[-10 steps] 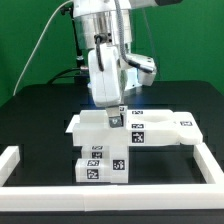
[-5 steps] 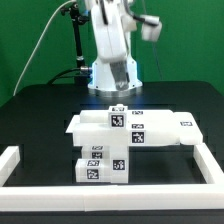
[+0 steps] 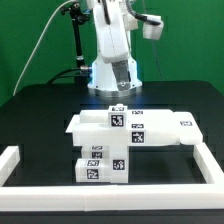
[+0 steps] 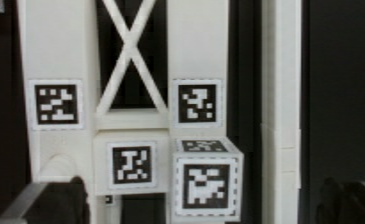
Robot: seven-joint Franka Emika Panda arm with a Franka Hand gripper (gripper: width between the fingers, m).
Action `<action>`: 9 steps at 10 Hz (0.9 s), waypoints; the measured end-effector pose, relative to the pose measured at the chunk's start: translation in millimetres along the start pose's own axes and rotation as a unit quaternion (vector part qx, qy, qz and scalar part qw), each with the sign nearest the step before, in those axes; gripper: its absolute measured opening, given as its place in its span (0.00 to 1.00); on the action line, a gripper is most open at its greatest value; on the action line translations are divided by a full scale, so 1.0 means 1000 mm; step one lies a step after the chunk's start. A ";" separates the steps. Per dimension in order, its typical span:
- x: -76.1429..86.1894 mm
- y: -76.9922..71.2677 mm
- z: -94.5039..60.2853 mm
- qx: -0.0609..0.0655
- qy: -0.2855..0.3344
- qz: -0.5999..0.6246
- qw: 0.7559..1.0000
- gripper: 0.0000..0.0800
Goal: Assemble chair
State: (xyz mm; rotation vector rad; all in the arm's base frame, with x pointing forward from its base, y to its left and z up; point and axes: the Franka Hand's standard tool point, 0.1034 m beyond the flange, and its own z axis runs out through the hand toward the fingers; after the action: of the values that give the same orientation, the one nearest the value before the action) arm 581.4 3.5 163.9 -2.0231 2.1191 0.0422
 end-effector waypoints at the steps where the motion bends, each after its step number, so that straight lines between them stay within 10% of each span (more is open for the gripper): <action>1: -0.003 0.002 0.000 -0.002 0.001 -0.006 1.000 0.81; 6: -0.075 0.037 -0.024 -0.043 0.011 -0.146 0.988 0.81; 9: -0.073 0.038 -0.021 -0.046 0.005 -0.264 0.963 0.81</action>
Offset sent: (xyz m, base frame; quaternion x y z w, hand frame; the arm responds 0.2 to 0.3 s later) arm -0.0560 0.0442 0.0245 -0.0828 0.0341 -0.0875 0.9921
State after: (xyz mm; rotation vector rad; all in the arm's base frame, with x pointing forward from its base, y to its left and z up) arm 543.6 73.8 192.3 -2.5761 1.5392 0.0475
